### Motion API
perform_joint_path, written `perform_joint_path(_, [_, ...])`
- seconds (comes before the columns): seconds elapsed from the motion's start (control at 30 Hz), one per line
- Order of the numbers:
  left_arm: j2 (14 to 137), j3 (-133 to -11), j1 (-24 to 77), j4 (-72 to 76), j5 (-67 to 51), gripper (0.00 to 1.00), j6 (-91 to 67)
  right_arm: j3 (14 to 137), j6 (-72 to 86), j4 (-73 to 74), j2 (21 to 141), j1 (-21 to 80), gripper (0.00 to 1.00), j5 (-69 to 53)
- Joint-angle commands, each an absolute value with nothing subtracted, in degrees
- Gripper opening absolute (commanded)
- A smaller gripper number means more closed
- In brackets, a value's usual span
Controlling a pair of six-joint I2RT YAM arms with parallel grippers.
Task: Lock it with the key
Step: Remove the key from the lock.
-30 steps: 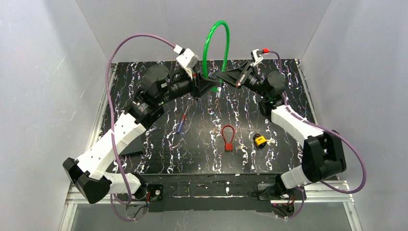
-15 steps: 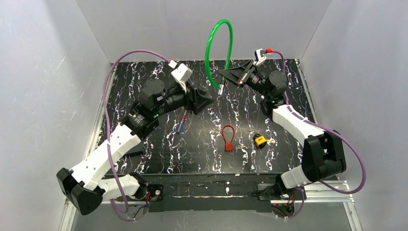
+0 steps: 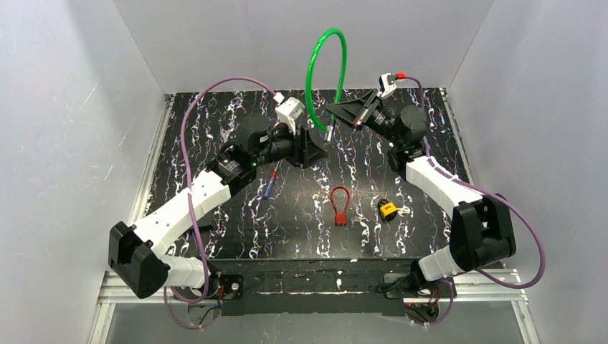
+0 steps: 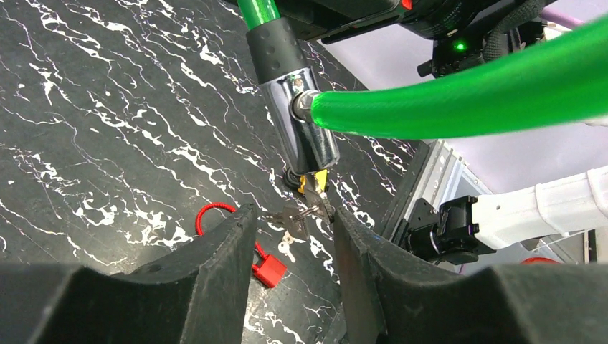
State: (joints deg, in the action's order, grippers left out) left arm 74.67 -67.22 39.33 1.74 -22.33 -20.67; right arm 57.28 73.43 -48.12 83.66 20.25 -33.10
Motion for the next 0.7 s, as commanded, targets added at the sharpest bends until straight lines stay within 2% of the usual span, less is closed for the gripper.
perform_joint_path(0.0, [74.7,-69.4,39.1,4.0,-22.0,0.40,-22.0,57.6,75.1,-54.1,82.2,20.1,0.01,-31.7])
perform_joint_path(0.33, [75.4,-70.1,39.1,3.9,-19.0,0.22,-23.7,57.0,75.1,-54.2,82.2,20.1,0.01,-31.8])
perform_joint_path(0.53, [76.3,-69.9,39.1,4.5,-22.7,0.00,-27.2,56.7,75.9,-55.5,82.2,20.1,0.01,-31.9])
perform_joint_path(0.67, [75.9,-68.1,39.1,4.8,-24.7,0.00,-28.5,56.8,75.9,-55.7,82.3,20.1,0.01,-31.8])
